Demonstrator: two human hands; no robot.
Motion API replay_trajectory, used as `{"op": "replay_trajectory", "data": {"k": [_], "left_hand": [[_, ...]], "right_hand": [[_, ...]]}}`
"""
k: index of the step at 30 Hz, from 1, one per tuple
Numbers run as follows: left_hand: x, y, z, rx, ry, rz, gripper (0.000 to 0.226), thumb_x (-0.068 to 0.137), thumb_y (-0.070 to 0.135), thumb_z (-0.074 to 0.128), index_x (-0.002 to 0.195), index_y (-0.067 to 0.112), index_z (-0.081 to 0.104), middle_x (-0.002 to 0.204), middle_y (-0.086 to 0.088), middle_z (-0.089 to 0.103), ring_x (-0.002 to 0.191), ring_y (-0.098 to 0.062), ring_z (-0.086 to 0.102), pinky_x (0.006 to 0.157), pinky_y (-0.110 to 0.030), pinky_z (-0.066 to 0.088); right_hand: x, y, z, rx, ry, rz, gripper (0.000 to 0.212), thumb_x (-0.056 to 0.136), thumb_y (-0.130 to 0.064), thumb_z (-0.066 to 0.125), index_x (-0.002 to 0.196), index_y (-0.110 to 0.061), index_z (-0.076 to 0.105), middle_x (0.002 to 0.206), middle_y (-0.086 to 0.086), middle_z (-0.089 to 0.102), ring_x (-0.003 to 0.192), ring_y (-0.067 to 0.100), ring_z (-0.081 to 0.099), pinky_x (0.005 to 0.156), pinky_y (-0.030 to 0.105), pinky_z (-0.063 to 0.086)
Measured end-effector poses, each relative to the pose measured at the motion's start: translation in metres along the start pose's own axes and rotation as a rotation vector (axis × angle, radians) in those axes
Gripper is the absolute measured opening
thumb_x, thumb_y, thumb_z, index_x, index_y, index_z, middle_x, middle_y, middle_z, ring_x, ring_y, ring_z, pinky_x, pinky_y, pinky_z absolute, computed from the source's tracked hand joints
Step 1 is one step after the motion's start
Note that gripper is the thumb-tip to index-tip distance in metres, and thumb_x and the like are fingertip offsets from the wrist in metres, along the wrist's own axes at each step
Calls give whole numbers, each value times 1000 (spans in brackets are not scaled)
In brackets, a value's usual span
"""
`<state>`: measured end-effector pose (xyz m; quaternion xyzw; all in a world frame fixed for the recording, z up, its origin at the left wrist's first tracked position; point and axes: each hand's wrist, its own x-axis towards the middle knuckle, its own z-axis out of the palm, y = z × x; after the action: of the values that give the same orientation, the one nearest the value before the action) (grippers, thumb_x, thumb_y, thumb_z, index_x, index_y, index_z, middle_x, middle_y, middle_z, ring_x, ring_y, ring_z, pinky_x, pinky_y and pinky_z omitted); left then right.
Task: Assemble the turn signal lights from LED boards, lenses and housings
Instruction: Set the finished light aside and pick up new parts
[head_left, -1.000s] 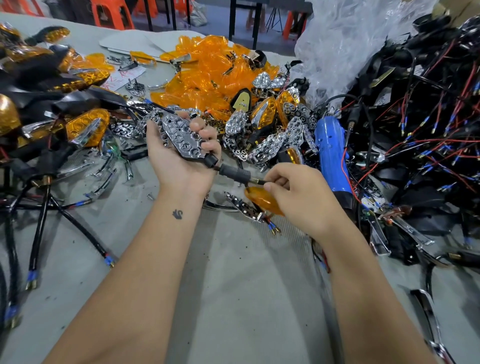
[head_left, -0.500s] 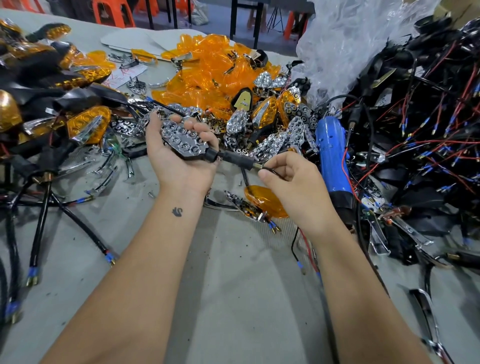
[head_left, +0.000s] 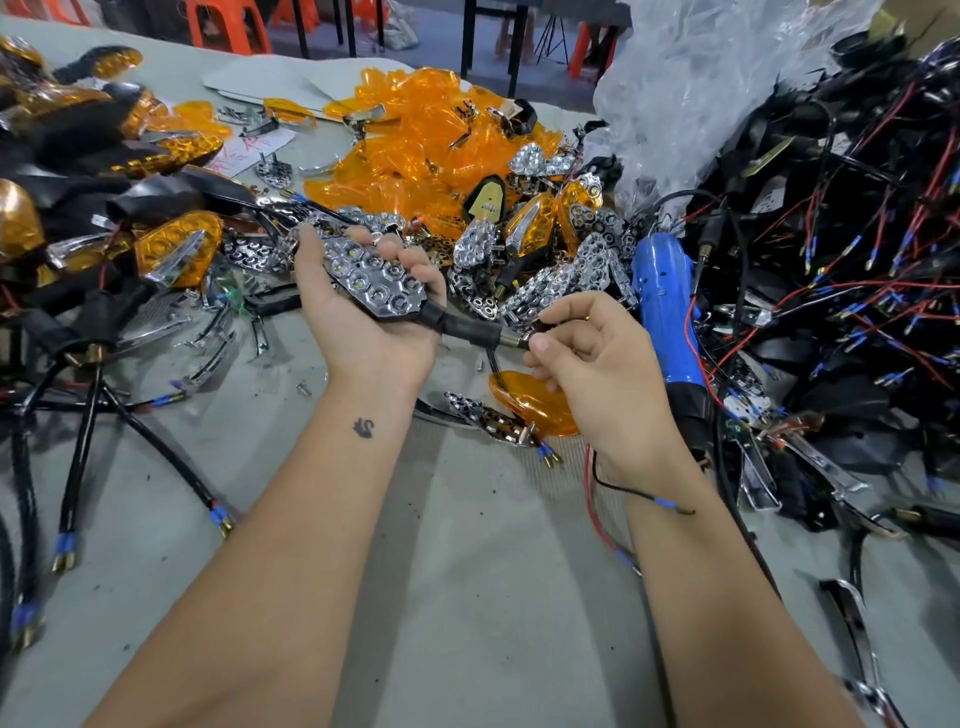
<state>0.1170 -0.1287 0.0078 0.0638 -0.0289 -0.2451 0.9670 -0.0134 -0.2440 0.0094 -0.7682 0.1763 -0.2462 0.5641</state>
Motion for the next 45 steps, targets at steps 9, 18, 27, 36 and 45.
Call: {"op": "replay_trajectory", "data": {"k": [9, 18, 27, 36, 45], "left_hand": [[-4, 0, 4, 48, -59, -66, 46, 95, 58, 44, 73, 19, 56, 63, 3, 53, 57, -13, 49, 56, -20, 40], [-4, 5, 5, 218, -94, -158, 38, 83, 55, 47, 80, 18, 54, 69, 2, 50, 61, -11, 45, 53, -19, 39], [-3, 6, 8, 327, -153, -246, 35, 79, 50, 48, 73, 16, 55, 61, 3, 43, 52, -11, 38, 47, -17, 31], [-4, 4, 11, 241, -158, -352, 20, 78, 36, 51, 80, 16, 54, 65, 4, 46, 53, -8, 42, 44, -13, 36], [0, 10, 8, -7, -66, -478, 11, 84, 17, 49, 83, 9, 56, 68, -1, 51, 52, -14, 52, 41, -10, 38]], "right_hand": [[1, 2, -1, -41, -52, 72, 19, 99, -8, 56, 94, -26, 52, 60, -7, 65, 59, 21, 42, 52, 29, 37], [-4, -7, -5, -141, -238, 68, 20, 93, -2, 61, 88, -20, 55, 60, -2, 69, 53, 15, 50, 48, 22, 42], [-3, -7, -8, -205, -392, 50, 19, 89, -2, 67, 80, -17, 59, 60, 3, 70, 48, 3, 56, 53, 13, 42], [-6, -11, -1, -608, -431, 9, 57, 57, -62, 82, 96, -36, 51, 85, -13, 61, 70, 0, 54, 60, 24, 45], [-4, -2, 14, -910, -191, -91, 52, 72, -69, 69, 96, -28, 49, 85, -11, 45, 75, 10, 48, 56, 31, 33]]}}
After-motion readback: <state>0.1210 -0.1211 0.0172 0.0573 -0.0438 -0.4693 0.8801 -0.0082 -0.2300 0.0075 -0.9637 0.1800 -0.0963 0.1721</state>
